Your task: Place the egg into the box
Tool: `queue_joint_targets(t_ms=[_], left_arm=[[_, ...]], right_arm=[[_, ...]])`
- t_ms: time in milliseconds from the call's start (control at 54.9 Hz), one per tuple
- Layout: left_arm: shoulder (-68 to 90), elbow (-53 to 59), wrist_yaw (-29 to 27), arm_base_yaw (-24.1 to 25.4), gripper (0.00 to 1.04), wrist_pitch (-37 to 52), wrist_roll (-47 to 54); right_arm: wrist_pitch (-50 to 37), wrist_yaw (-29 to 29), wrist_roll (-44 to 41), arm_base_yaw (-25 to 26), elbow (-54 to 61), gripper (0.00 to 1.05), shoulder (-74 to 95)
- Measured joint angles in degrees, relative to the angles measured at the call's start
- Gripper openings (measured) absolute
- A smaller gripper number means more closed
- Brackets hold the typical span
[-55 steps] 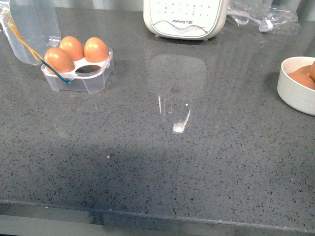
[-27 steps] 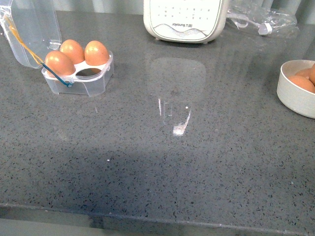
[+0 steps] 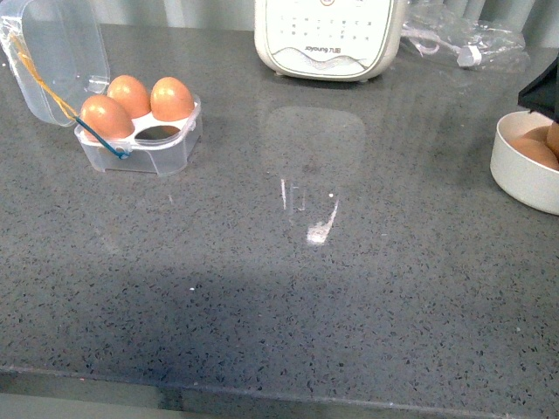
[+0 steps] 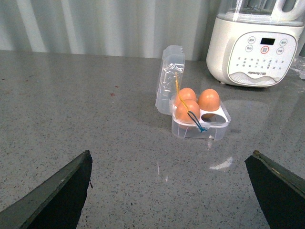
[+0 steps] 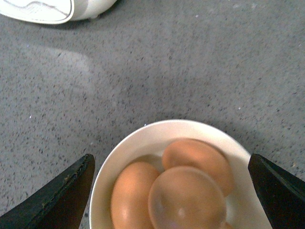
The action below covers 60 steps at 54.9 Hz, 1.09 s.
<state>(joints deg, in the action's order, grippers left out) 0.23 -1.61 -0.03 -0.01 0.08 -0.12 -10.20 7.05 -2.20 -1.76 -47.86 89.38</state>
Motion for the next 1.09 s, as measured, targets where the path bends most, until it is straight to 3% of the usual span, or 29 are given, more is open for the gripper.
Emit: queue_joint_targets(t_ms=[1093], left_arm=[[0.00,0.00,-0.02,0.00,0.98,0.00,0.02]], right_arm=[[-4.81,0.79,0.46,1.62,3.26,0.97,2.16]])
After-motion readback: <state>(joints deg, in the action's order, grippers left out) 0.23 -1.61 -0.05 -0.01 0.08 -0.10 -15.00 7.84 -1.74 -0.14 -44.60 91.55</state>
